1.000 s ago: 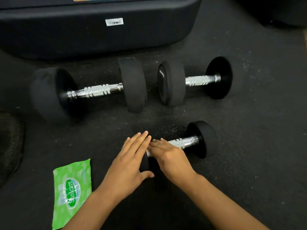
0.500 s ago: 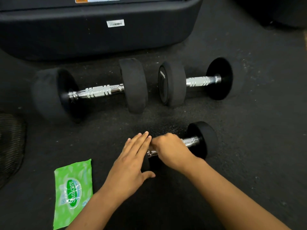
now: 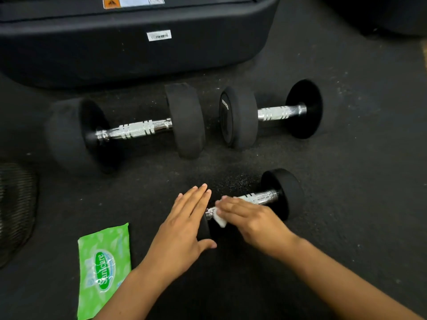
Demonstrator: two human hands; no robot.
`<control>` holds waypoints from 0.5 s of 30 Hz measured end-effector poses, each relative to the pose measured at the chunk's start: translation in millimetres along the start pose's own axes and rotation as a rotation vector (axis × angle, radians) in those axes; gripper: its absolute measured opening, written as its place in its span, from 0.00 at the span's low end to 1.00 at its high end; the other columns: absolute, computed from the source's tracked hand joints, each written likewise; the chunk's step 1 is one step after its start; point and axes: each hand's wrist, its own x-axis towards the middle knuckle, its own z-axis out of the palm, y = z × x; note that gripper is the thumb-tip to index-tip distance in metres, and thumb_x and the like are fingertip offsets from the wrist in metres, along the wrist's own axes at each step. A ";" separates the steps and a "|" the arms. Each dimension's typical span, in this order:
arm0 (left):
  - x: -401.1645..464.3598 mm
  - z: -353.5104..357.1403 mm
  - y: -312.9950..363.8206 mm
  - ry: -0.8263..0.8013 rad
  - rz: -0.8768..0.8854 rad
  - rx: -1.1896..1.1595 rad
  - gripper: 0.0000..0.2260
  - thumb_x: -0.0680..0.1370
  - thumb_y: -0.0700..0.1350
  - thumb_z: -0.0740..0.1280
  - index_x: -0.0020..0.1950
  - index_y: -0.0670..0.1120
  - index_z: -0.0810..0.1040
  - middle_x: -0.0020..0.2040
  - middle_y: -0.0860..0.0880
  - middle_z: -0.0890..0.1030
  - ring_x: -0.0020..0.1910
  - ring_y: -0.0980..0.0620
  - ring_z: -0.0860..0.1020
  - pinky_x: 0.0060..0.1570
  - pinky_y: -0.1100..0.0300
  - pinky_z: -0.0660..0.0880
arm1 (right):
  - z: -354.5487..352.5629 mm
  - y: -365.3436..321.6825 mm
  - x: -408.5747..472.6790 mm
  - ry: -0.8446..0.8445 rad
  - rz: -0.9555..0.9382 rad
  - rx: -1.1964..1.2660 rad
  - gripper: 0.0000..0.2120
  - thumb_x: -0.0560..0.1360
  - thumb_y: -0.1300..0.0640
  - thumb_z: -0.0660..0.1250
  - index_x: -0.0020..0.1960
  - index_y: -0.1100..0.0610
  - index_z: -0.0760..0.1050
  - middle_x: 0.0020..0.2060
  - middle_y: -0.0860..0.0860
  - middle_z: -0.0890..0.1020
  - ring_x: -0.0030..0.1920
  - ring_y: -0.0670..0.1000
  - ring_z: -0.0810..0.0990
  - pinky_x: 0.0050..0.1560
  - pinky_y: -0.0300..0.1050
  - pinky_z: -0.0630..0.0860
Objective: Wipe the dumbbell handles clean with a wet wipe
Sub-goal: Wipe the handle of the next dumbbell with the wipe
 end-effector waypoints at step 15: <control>9.3 -14.3 17.4 0.142 -0.084 -0.306 0.37 0.64 0.67 0.64 0.70 0.58 0.60 0.69 0.65 0.59 0.71 0.68 0.52 0.71 0.66 0.46 | -27.6 -5.0 -7.6 0.214 0.033 0.003 0.11 0.76 0.61 0.62 0.53 0.54 0.79 0.52 0.50 0.70 0.51 0.51 0.71 0.48 0.39 0.69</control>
